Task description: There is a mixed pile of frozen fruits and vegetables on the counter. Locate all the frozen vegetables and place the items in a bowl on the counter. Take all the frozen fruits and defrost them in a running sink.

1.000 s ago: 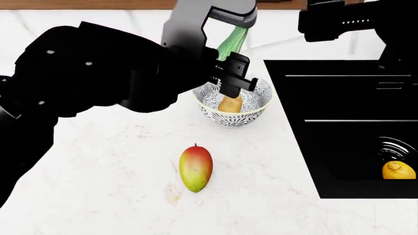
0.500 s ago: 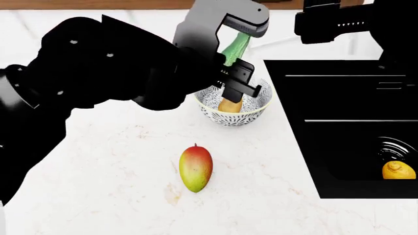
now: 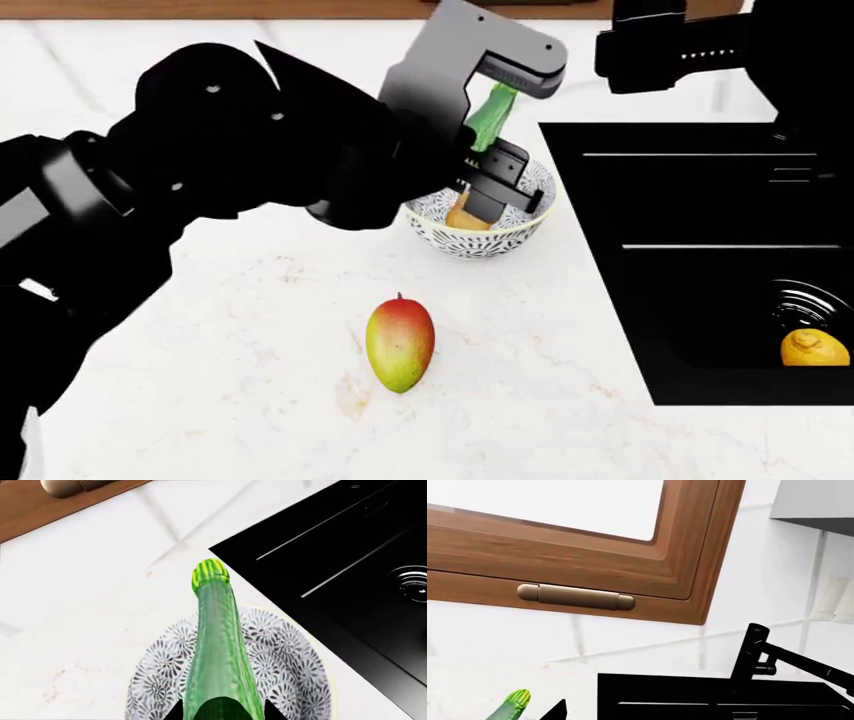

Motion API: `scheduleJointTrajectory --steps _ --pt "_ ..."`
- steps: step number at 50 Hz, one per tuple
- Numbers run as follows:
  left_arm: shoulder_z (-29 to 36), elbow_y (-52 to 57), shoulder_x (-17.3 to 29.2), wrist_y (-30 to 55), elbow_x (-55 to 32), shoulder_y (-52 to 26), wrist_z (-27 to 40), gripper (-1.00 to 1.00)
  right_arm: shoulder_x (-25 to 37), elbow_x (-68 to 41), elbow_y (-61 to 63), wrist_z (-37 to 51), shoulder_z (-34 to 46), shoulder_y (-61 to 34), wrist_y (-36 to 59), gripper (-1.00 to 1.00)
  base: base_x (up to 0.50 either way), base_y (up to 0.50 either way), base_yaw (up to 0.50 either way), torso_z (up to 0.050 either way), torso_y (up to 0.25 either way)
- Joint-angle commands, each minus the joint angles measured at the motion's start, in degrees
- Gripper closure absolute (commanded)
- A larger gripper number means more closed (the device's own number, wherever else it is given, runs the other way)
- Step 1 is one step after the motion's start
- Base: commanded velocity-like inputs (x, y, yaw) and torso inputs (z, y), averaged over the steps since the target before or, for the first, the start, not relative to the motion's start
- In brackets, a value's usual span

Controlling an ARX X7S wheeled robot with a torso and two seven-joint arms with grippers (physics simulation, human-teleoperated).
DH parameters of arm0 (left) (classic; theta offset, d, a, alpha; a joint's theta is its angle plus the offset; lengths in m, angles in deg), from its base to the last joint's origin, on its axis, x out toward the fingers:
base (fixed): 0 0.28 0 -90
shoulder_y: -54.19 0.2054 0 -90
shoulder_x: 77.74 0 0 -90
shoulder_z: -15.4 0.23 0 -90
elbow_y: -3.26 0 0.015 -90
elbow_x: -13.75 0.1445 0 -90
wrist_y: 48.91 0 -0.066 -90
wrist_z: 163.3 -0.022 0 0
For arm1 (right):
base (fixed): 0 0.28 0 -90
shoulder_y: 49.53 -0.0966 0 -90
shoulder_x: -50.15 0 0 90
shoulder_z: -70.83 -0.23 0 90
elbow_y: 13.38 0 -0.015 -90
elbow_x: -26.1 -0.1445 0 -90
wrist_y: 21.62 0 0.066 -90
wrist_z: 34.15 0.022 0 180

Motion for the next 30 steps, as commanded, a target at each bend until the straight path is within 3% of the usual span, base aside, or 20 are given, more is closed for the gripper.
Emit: scheduleJointTrajectory --steps 1,30 --pt "0.61 -1.98 -0.67 -0.8 0.89 0.53 -0.83 1.0 -0.39 0.44 -0.29 -0.41 0.13 0.38 -0.02 -1.0 0.0 0.0 0.0 0.0 0.0" --pt "-0.19 -5.29 -1.49 -3.96 1.36 2.49 -3.83 1.0 -0.04 1.13 -0.07 -0.93 0.41 1.63 -0.13 -1.0 0.0 0.0 0.0 0.0 0.0"
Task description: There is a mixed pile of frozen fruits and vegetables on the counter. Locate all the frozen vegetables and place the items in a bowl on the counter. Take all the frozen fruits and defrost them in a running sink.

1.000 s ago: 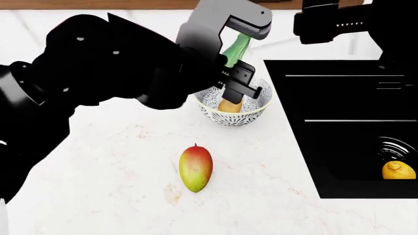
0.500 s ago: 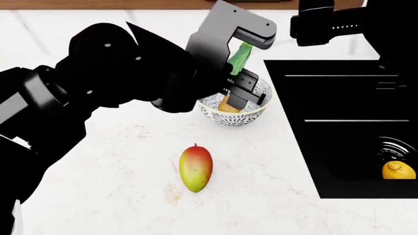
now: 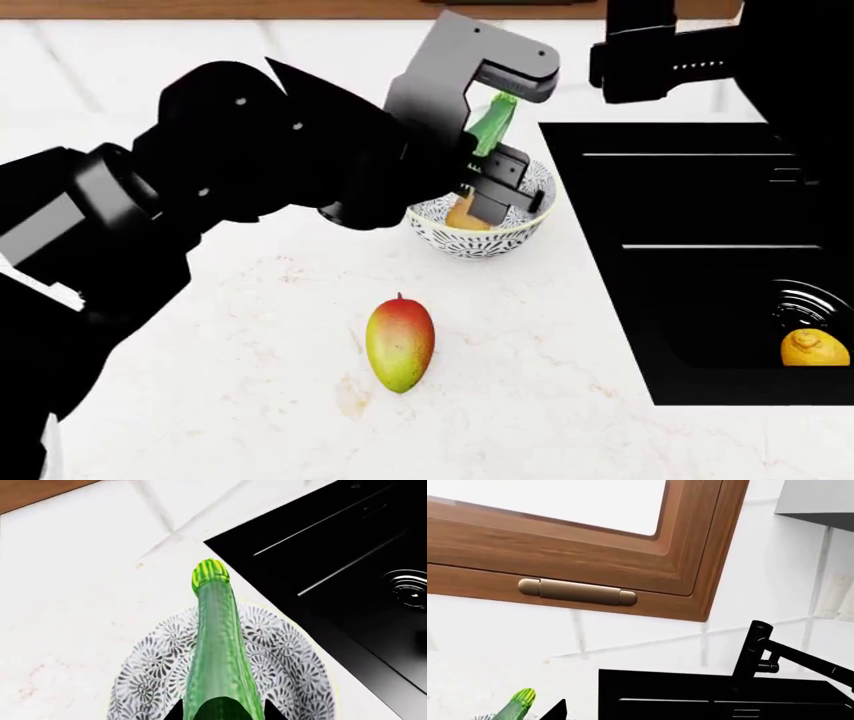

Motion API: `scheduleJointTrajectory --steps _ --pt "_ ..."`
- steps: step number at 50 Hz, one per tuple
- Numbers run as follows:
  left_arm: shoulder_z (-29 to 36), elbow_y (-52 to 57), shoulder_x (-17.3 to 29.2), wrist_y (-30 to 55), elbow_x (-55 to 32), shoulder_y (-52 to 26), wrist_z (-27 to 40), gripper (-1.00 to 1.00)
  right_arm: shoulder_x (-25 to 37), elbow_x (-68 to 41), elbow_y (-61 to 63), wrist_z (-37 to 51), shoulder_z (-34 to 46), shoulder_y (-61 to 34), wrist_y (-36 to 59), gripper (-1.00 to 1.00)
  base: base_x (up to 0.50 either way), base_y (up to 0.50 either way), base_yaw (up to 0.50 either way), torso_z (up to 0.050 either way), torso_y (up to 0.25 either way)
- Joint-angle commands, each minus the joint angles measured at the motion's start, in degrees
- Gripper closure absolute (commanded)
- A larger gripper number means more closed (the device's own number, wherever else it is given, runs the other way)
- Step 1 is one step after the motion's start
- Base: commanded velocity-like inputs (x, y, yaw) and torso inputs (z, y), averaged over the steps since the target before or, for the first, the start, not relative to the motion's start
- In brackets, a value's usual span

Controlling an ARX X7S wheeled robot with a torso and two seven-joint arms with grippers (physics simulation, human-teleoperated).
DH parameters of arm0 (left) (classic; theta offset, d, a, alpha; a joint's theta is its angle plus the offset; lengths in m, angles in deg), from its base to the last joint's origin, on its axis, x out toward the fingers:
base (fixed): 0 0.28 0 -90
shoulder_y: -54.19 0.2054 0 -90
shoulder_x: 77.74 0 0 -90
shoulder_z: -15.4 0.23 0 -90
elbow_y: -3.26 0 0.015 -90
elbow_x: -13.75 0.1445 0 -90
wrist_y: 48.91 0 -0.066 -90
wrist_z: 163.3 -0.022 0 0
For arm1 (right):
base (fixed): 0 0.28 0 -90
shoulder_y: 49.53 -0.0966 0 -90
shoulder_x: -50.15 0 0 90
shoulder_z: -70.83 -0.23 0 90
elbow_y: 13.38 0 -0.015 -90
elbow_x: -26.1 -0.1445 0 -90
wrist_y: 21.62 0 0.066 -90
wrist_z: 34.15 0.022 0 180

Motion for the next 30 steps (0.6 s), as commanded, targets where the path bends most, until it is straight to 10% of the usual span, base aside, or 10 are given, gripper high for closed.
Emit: scheduleJointTrajectory --steps 1,30 --pt "-0.82 -1.29 -0.03 -2.02 -0.03 0.82 -0.55 1.0 0.01 0.38 -0.02 -0.23 0.16 0.54 -0.03 -1.0 0.0 0.0 0.0 0.0 0.0" --pt "-0.56 -1.5 0.77 -2.04 -0.72 1.69 -0.8 1.0 -0.44 0.79 -0.24 -0.24 0.38 1.14 -0.08 -1.0 0.0 0.0 0.0 0.0 0.0"
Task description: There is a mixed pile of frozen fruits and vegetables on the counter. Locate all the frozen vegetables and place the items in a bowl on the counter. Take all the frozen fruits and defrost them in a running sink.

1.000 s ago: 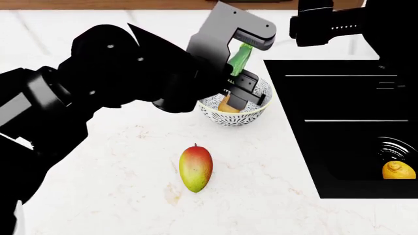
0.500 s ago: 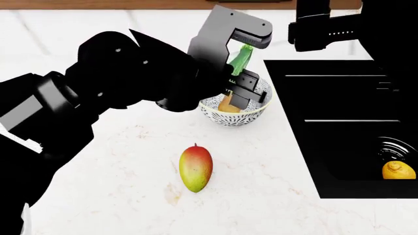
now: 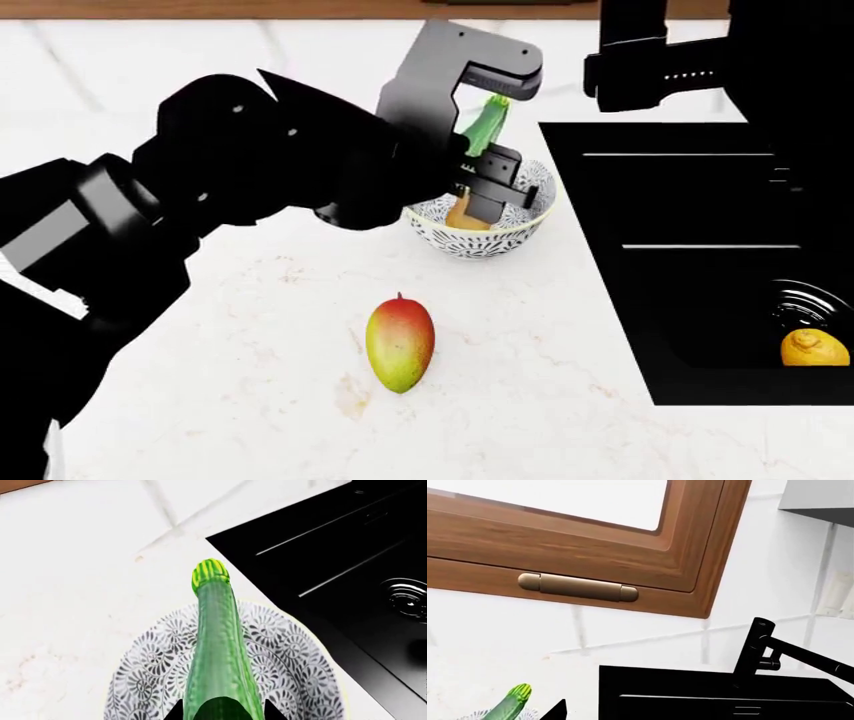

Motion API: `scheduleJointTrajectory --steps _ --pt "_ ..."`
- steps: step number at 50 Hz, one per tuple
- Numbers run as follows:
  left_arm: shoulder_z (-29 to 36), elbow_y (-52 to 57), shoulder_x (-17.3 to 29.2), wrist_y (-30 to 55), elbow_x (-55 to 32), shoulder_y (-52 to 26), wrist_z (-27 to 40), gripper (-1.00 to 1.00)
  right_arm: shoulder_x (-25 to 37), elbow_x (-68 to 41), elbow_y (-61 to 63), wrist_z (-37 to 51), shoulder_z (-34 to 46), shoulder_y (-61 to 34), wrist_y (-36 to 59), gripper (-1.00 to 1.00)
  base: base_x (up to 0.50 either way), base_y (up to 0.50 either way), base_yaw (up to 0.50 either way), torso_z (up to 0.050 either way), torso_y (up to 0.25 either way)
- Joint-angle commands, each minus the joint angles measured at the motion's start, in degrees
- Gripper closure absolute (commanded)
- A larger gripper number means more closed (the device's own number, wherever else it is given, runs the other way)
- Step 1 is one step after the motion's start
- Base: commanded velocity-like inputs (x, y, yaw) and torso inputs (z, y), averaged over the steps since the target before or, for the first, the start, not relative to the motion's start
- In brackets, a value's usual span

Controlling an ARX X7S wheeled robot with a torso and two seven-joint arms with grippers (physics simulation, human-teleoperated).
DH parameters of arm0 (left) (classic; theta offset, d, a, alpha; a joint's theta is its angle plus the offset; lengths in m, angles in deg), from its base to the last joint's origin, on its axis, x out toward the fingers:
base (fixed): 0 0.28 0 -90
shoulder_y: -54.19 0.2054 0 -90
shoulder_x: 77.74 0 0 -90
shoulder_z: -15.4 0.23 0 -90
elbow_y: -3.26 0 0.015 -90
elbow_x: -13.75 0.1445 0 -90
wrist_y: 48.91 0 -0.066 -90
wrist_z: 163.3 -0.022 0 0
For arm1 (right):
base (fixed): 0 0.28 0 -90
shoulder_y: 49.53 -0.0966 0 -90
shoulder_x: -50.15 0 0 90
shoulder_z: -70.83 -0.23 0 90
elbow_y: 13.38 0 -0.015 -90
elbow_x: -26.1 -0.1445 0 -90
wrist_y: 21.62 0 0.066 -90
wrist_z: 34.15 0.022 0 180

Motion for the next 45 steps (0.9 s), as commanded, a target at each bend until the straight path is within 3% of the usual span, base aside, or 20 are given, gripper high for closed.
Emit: scheduleJointTrajectory --steps 1,20,21,45 --pt "-0.01 -0.13 0.18 -0.27 -0.39 0.18 0.16 1.0 -0.25 0.06 -0.18 0.04 0.04 0.03 0.09 -1.0 0.0 0.0 0.0 0.0 0.0" --pt "-0.02 -0.97 0.26 -1.76 0.27 0.97 0.41 1.0 -0.4 0.3 -0.2 -0.03 0.16 0.39 0.09 -1.0 0.0 0.0 0.0 0.001 0.0" --pt "0.01 -1.06 0.25 -1.8 0.31 1.02 0.39 -1.0 -0.38 0.28 -0.2 -0.01 0.15 0.38 0.09 -1.0 0.0 0.0 0.0 0.0 0.0" --pt "-0.46 -0.58 1.06 -1.61 -0.66 0.55 0.91 -1.0 -0.64 0.13 -0.26 0.21 0.12 0.22 0.27 -1.0 0.0 0.0 0.0 0.0 0.0"
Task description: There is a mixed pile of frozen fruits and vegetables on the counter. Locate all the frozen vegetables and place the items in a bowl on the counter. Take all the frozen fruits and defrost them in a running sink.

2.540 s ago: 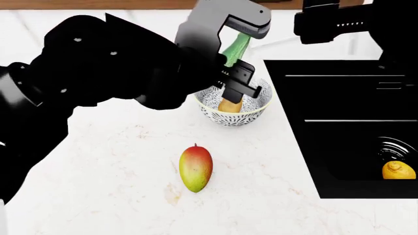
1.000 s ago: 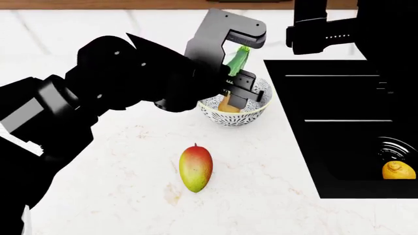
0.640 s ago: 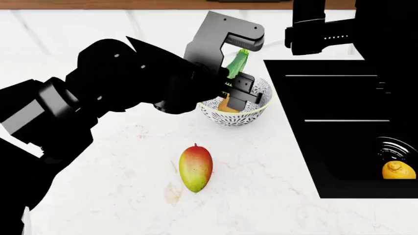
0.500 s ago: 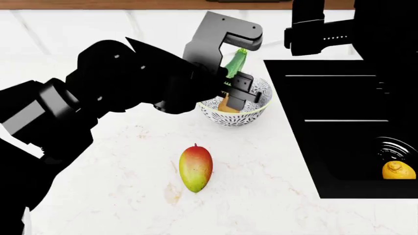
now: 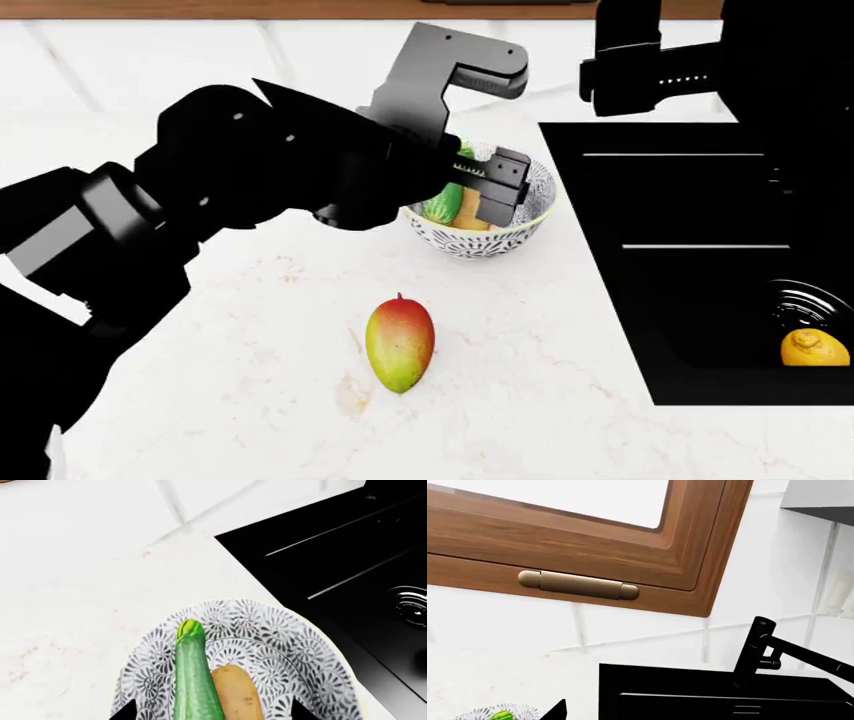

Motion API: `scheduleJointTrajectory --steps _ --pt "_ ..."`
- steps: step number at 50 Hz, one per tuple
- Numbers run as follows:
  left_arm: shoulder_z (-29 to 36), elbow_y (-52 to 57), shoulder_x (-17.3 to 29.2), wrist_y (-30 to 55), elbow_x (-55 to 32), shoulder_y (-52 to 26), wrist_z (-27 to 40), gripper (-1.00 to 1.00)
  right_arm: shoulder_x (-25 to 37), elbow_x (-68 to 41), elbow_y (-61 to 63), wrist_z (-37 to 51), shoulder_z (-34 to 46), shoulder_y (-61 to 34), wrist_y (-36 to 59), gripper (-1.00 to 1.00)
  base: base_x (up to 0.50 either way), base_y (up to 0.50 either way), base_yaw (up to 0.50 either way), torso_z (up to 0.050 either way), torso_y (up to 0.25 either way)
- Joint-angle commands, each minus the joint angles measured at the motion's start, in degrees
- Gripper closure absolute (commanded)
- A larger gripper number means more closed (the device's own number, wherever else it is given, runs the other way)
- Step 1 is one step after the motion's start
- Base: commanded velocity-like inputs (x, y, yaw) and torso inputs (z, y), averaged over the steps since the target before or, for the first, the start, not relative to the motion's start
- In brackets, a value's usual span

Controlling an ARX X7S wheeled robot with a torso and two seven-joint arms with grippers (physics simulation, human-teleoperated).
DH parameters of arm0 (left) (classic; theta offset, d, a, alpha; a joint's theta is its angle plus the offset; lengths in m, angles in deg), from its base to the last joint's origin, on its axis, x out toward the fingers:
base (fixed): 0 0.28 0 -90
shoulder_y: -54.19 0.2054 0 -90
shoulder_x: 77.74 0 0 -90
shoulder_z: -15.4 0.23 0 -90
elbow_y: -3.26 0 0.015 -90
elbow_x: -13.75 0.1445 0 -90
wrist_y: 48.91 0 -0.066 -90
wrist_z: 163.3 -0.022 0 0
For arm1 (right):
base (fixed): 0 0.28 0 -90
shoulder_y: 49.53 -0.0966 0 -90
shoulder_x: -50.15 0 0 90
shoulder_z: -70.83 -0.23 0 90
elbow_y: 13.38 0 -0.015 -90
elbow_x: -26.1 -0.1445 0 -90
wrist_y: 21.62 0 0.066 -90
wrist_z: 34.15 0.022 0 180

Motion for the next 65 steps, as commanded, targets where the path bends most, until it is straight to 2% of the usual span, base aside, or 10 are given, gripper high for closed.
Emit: scheduleJointTrajectory --steps 1,17,30,48,65 --pt "-0.59 0.9 0.92 0.24 -0.84 -0.73 0.98 -1.0 -0.35 -0.2 -0.11 0.21 -0.03 -0.3 0.19 -1.0 0.0 0.0 0.0 0.0 0.0" --pt "-4.23 8.18 6.15 2.89 -6.46 -5.87 7.6 -1.0 -2.07 -1.85 -0.38 1.13 -0.48 -2.72 1.15 -1.0 0.0 0.0 0.0 0.0 0.0" --pt "-8.77 19.36 14.99 6.81 -16.4 -12.69 16.63 -1.0 -3.83 -4.94 -0.14 1.23 -0.94 -5.57 2.86 -1.0 0.0 0.0 0.0 0.0 0.001" --pt "-12.34 28.76 27.45 9.55 -26.97 -19.75 26.52 -1.0 -5.93 -6.37 1.58 0.48 -0.81 -5.26 2.94 -1.0 0.0 0.0 0.0 0.0 0.0" --pt "-15.01 33.93 37.08 10.9 -30.76 -23.26 30.42 -1.0 -8.96 -8.06 4.29 -0.66 -1.33 -2.41 -0.05 -1.0 0.0 0.0 0.0 0.0 0.0"
